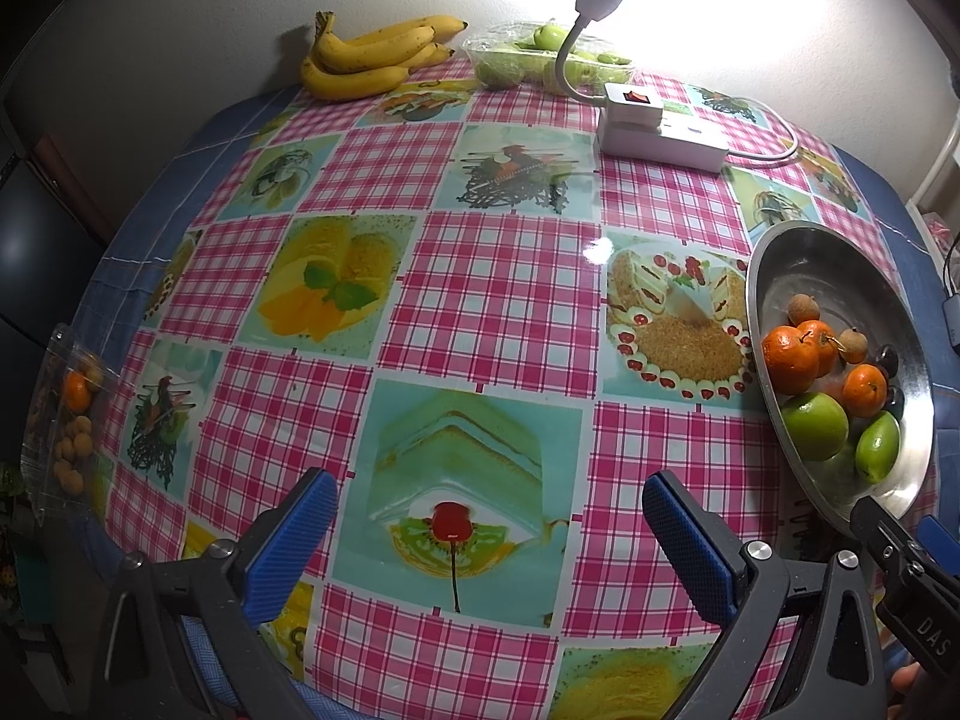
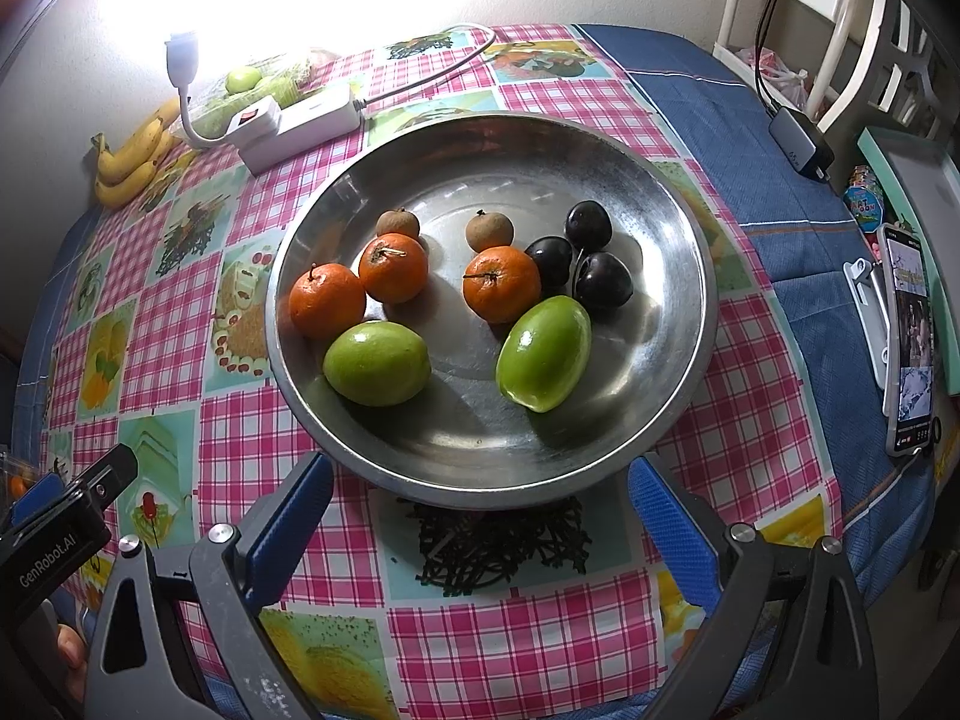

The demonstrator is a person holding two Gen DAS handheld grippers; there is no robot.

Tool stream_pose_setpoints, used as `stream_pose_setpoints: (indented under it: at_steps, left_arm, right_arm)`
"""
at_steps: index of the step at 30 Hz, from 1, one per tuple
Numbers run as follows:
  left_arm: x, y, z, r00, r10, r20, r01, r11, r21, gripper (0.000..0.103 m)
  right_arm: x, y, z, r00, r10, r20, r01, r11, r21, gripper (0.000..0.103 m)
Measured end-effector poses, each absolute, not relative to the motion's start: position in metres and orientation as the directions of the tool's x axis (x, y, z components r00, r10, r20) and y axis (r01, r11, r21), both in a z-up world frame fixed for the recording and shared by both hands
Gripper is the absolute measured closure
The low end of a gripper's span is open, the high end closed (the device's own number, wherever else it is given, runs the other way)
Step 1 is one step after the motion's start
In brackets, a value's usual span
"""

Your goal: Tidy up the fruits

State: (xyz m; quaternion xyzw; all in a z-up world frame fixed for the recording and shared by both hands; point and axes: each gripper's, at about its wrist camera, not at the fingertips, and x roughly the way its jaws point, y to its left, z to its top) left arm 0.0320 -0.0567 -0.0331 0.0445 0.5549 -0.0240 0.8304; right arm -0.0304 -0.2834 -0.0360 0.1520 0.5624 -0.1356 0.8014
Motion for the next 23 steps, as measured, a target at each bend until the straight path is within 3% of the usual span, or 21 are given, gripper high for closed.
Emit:
stream_pose_setpoints:
  at_steps: [23]
  left_arm:
    - [0.0314,-0.0588,-0.0272,0.396,0.008,-0.918,0.087,0.995,0.046,0.000]
  right_arm:
    - [-0.0291,-0.2838,-0.0361,0.328,-0.047,-0.944,0.388,0.917,0.089,0.004]
